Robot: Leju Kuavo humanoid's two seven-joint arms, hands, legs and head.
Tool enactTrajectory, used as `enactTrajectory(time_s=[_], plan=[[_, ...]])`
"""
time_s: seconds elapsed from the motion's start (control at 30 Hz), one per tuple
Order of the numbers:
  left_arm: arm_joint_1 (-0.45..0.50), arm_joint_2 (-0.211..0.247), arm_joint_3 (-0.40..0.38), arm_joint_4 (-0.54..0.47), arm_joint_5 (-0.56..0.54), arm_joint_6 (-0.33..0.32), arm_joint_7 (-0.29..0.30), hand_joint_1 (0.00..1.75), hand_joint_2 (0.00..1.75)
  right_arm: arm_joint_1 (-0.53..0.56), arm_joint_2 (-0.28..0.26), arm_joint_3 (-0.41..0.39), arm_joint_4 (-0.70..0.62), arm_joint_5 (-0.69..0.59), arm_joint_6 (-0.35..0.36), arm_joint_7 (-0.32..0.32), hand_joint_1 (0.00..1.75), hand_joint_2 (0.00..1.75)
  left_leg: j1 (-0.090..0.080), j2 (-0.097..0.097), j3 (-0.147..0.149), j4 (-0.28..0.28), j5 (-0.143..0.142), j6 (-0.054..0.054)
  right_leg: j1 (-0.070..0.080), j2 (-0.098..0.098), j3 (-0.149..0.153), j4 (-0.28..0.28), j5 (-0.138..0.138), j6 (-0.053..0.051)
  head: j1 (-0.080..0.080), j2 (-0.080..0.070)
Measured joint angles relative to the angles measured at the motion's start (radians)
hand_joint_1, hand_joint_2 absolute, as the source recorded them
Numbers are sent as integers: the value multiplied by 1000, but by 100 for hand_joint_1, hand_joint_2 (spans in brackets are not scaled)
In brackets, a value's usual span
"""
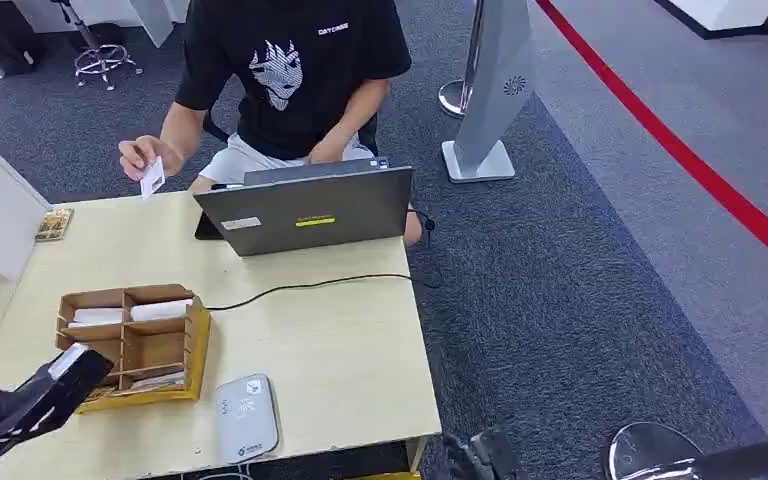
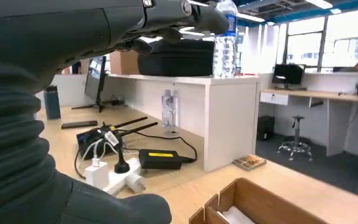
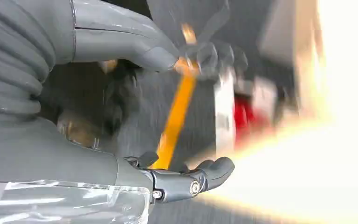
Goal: Pass the card to the sensor for recognition and then transmit it.
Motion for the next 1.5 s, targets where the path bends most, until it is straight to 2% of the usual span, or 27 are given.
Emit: enactTrajectory(time_s=[0.1, 0.23, 0.37, 0.43, 0.57, 0.67, 0.77, 0.83, 0.93, 0.97, 1.3, 1.5], plan=[[-57, 60, -31, 92, -14, -2, 11, 0, 175, 5, 40, -141, -27, 34, 24, -8, 0, 175, 0, 6, -2, 0, 1, 1, 0, 8, -1, 0, 5, 1, 0, 0], [-85, 97, -52, 144, -21, -12, 27, 0, 175, 5, 85, -250, -45, 53, 55, -14, 0, 175, -1, 10, -3, 1, 1, 1, -1, 11, -4, 0, 5, 1, 0, 0], [-102, 117, -67, 175, -42, -17, 36, 0, 175, -13, 113, -350, -44, -62, 96, -53, 0, 175, -1, 10, -5, 1, 1, 1, -1, 11, -6, -1, 5, 1, 0, 0], [-102, 127, -74, 179, -51, -17, 36, 0, 175, -23, 120, -394, -44, -129, 95, -53, 0, 175, -1, 10, -5, 1, 1, 1, -1, 11, -6, -1, 5, 1, 0, 0], [-101, 151, -82, 183, -66, -18, 35, 0, 175, -40, 124, -489, -58, -159, 78, -43, 0, 175, -1, 10, -5, 1, 1, 1, -1, 11, -6, -1, 5, 1, 0, 0], [-102, 171, -91, 185, -84, -18, 27, 0, 175, -81, 123, -640, -71, -143, 71, -37, 0, 175, -1, 10, -5, 1, 1, 1, -1, 11, -7, -1, 5, 1, 0, 0], [-103, 184, -97, 186, -98, -17, 25, 0, 175, -126, 122, -803, -82, -146, 112, -29, 0, 175, -1, 10, -6, 1, 1, 1, -1, 11, -7, -1, 5, 1, 0, 0], [-103, 192, -98, 186, -104, -16, 25, 0, 175, -149, 123, -886, -85, -144, 141, -27, 0, 175, -2, 10, -6, 1, 1, 1, -1, 11, -7, -1, 5, 1, 0, 0], [-101, 198, -99, 186, -110, -14, 25, 0, 175, -172, 125, -968, -86, -141, 159, -27, 0, 175, -1, 10, -6, 1, 1, 1, -1, 11, -7, -1, 5, 1, 0, 0], [-100, 199, -99, 186, -111, -14, 25, 171, 175, -178, 126, -991, -86, -140, 159, -27, 0, 175, -1, 10, -6, 1, 1, 1, -2, 11, -7, -1, 5, 1, 0, 0], [-86, 199, -100, 184, -100, -3, 21, 175, 175, -211, 135, -1093, -57, -78, 183, -43, 0, 175, -1, 10, -6, 1, 1, 1, -1, 11, -7, 0, 5, 1, 0, 0], [-75, 198, -100, 158, -72, 27, -1, 175, 175, -226, 136, -1130, -46, -52, 234, -59, 0, 175, -2, 10, -6, 1, 1, 1, -2, 11, -7, 0, 5, 1, 0, 0]])
